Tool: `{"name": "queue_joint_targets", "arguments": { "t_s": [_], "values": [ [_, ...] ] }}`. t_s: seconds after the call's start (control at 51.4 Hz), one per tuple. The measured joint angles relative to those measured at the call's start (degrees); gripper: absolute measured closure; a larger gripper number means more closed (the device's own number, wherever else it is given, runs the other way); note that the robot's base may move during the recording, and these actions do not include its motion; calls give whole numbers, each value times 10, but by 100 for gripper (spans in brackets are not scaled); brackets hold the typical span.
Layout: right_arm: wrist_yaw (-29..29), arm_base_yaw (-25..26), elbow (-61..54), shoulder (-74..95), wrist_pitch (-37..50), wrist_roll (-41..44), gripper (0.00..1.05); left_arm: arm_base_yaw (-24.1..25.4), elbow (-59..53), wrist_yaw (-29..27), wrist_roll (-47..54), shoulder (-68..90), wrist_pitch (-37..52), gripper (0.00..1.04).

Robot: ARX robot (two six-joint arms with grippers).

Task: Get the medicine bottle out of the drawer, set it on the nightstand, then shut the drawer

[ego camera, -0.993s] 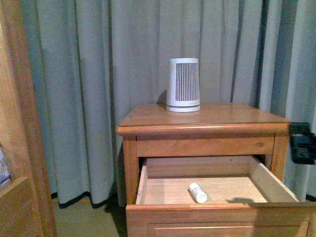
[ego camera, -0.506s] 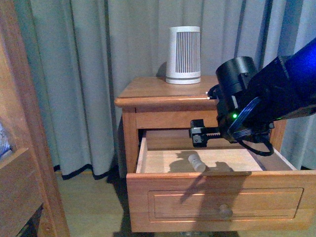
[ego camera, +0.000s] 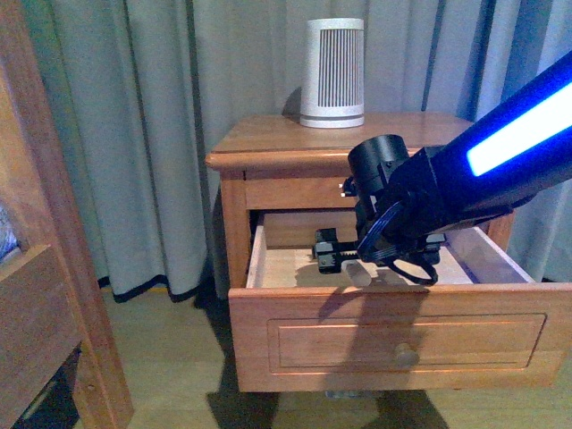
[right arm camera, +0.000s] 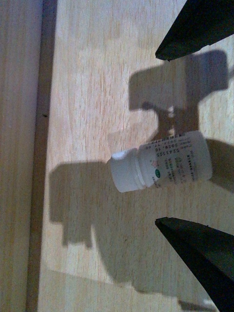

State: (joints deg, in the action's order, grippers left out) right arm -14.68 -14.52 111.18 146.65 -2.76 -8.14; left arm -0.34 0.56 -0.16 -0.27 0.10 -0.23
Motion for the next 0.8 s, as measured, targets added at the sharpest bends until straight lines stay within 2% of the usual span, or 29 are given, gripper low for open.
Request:
{"name": "queue_joint_targets", "arguments": {
  "t_s": [0.351, 0.389, 0.545, 0.721, 0.798],
  "values": [
    [-4, 0, 75, 63, -21, -2, 7, 0, 0, 0, 0, 0, 0, 7],
    [-3, 0, 78, 65, -21, -2, 13, 0, 0, 0, 0, 0, 0, 7],
    [-1, -3, 77, 68, -17, -5, 47, 0, 0, 0, 0, 0, 0, 7],
    [-5, -8, 51, 50, -14, -14, 70, 0, 0, 0, 0, 0, 0, 7],
    [-13, -12, 28, 31, -10, -16, 75, 0, 0, 0, 0, 0, 0, 7]
  ]
}}
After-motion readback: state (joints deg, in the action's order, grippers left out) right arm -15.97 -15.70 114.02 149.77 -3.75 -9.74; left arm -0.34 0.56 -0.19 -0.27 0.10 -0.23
